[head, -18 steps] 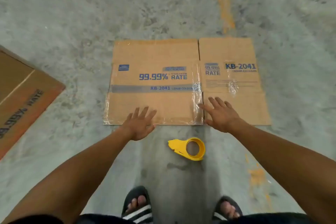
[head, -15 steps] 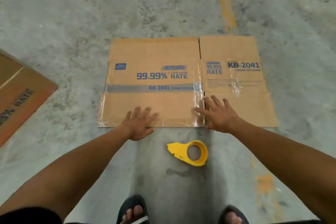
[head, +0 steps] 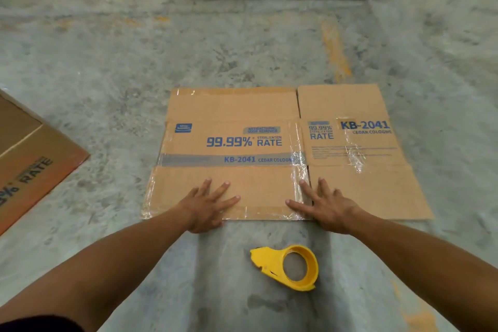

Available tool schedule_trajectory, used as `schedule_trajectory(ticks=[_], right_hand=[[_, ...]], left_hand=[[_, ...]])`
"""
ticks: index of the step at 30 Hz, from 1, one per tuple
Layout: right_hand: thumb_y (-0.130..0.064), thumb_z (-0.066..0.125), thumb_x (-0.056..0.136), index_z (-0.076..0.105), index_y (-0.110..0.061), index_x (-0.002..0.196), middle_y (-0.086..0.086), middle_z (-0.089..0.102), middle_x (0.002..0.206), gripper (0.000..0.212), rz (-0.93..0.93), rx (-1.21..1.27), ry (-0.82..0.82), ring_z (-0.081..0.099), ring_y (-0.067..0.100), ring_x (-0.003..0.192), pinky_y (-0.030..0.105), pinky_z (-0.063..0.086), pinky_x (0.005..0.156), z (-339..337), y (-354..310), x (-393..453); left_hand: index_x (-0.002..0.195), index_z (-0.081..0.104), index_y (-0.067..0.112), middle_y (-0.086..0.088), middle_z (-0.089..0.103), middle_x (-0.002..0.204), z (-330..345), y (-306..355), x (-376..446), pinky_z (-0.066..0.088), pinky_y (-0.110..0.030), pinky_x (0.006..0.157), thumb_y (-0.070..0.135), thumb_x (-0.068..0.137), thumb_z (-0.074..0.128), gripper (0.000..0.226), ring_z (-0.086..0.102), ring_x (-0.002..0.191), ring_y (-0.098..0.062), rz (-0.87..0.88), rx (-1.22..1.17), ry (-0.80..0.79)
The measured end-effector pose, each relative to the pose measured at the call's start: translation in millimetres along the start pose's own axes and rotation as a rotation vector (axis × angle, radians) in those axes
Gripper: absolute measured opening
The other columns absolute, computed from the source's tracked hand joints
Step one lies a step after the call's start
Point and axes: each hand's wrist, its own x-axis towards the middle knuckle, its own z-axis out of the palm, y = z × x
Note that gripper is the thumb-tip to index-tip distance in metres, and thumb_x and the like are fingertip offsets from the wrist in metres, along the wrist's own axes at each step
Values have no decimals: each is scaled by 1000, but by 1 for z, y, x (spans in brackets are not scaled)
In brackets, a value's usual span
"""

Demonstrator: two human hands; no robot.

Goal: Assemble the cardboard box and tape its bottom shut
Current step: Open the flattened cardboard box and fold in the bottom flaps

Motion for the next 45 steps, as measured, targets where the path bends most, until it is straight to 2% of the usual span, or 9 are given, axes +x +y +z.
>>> schedule_trajectory(ticks=[6, 11, 15, 20, 25, 28, 36, 40, 45], right_hand=[[4, 49, 92, -19, -42, 150, 17, -12, 163, 101, 38, -57, 98, 28, 56, 131, 55, 55, 82, -23, 13, -15], [4, 54, 88, -27, -45, 145, 19, 2, 161, 111, 91, -83, 204, 44, 44, 116, 49, 52, 84, -48, 25, -23], [-1, 48, 89, -19, -43, 146, 14, 34, 151, 97, 217, -110, 312, 51, 38, 115, 45, 43, 86, -81, 39, -27], [-13, 44, 94, 17, -35, 142, 5, 57, 134, 60, 364, -39, 461, 58, 34, 109, 42, 46, 85, -122, 50, -31], [-29, 41, 98, 25, -33, 142, 1, 60, 131, 48, 373, 18, 548, 60, 28, 113, 41, 42, 87, -164, 47, -50], [-23, 41, 97, 16, -38, 147, 4, 60, 128, 59, 337, 60, 636, 62, 29, 107, 41, 39, 83, -190, 46, -62], [-24, 39, 102, 17, -59, 144, -8, 36, 154, 58, 33, 193, 672, 49, 25, 128, 39, 44, 98, -193, 88, -92], [-15, 32, 102, 2, -61, 146, -10, 26, 158, 70, 157, 181, 592, 43, 21, 133, 31, 38, 100, -175, 98, -112], [0, 41, 88, -33, -62, 133, 0, 39, 148, 106, 372, 275, 669, 58, 27, 107, 28, 36, 71, -158, 97, -121]], left_hand=[[132, -32, 50, 1, -19, 163, -11, -2, -5, 16, -50, 117, 50, 98, 37, 77, -6, 150, -38, -14, -63, 75], [152, -13, 41, 0, -5, 166, -24, -5, -13, 10, -51, 118, 51, 97, 35, 73, 5, 151, -32, -113, -69, 270], [155, 11, 33, -1, 15, 164, -46, -18, -18, -4, -55, 118, 69, 87, 11, 77, 10, 151, -27, -337, -151, 540], [156, -6, 26, -12, -18, 163, -64, -32, -34, -26, -56, 105, 70, 88, 42, 94, -18, 149, -33, -753, -502, 941], [152, -21, 33, -15, -20, 162, -94, -43, -49, 21, -58, 115, 54, 82, 68, 115, 7, 145, -52, -1132, -1411, 958], [151, -19, 39, -19, 54, 126, -115, -46, -62, 54, -35, 74, 17, 92, 57, 99, 61, 91, -33, -982, -1954, 1041], [144, -13, 60, -11, 63, 100, -176, -73, -84, 59, -47, 79, 14, 97, 47, 89, 52, 61, -23, -752, -1748, 1338], [137, -12, 69, -25, 64, 110, -198, -70, -94, 59, -46, 77, 13, 98, 46, 90, 55, 64, -30, -663, -1539, 1328], [139, -12, 68, -1, 58, 74, -219, -72, -101, 59, -49, 61, 5, 97, 41, 93, 51, 58, -28, -524, -1274, 1280]])
